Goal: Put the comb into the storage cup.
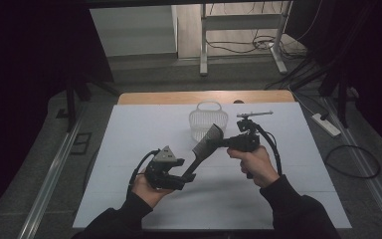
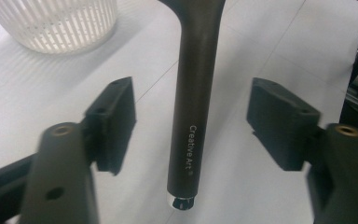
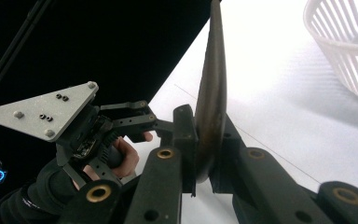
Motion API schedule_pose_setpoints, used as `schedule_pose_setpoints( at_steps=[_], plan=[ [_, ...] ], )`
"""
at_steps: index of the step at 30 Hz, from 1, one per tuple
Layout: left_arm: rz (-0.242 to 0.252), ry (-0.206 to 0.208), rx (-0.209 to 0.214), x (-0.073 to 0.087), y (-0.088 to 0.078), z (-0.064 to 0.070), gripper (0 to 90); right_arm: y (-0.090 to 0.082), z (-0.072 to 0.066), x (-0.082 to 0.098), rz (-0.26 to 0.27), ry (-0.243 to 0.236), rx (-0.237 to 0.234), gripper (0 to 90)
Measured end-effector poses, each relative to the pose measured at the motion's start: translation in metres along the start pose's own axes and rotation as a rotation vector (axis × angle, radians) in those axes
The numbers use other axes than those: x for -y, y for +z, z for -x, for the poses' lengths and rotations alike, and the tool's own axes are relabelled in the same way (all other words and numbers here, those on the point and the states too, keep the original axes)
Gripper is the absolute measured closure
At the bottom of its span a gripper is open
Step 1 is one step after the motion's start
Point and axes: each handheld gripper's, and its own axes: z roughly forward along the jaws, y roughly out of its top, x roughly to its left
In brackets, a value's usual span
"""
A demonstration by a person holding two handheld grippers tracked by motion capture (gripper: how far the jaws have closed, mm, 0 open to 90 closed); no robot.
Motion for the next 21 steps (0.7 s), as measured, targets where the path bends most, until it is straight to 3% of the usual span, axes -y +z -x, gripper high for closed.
schedule_pose_setpoints(
  at_steps=[8,21],
  plan=[
    [-0.002,-0.074,0.045,0.005,-0.003,-0.011,12.8,-0.003,0.000,-0.001,0.018,-0.012,0.017,83.4],
    [-0.019,-0.089,0.032,0.013,-0.014,-0.019,0.0,-0.012,-0.003,-0.004,0.052,-0.032,0.038,83.4]
  ],
)
